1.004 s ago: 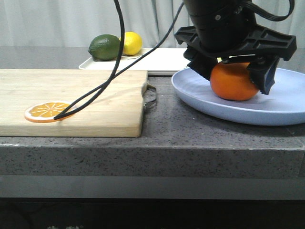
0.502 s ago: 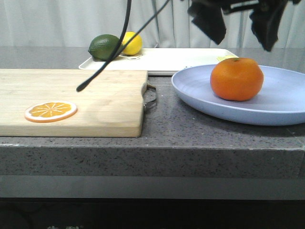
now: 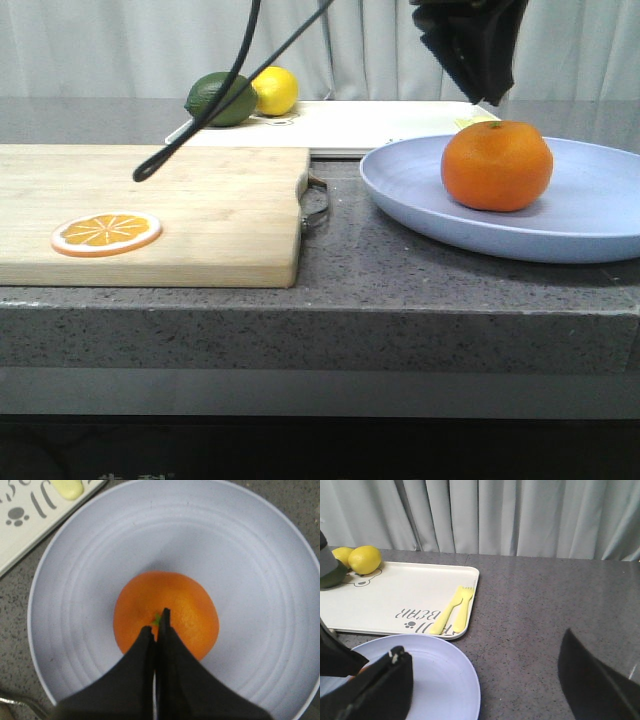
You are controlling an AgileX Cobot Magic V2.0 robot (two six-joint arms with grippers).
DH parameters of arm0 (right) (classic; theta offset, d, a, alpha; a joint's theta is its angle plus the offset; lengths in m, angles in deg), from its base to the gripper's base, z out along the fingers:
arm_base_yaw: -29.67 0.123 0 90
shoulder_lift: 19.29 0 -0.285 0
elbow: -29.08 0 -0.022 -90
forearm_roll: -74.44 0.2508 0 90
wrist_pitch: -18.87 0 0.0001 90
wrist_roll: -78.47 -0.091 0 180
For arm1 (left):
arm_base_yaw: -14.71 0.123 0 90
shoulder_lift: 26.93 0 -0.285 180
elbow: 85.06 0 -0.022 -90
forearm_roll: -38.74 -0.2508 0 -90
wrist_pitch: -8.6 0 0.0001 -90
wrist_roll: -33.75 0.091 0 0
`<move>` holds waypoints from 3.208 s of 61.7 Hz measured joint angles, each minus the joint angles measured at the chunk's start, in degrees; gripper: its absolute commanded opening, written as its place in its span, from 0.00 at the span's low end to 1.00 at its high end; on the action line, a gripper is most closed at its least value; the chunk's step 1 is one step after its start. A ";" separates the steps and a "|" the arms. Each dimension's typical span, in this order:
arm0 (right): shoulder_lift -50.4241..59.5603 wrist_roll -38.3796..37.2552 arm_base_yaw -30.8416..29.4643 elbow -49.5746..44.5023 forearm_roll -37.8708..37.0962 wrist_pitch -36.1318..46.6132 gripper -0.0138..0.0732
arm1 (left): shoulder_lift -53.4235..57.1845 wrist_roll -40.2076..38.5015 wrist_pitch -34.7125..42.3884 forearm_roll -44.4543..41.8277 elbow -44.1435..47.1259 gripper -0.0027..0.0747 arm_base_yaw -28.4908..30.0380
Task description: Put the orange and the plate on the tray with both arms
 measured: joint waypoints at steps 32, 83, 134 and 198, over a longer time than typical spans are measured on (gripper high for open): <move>0.00 0.00 0.00 0.00 0.00 0.00 0.85 | 1.89 0.00 -6.73 -3.24 -3.31 0.01 0.14; 0.00 0.00 0.00 0.00 0.00 0.00 0.85 | 32.74 -0.32 -1.48 -3.37 35.03 0.01 32.91; 0.00 0.00 0.00 0.00 0.00 -0.09 0.85 | 97.94 -0.32 20.23 -1.67 89.54 0.01 45.89; -38.47 -3.50 -6.01 22.93 0.11 -23.42 0.67 | 116.28 -0.32 31.53 -0.01 99.00 0.01 45.89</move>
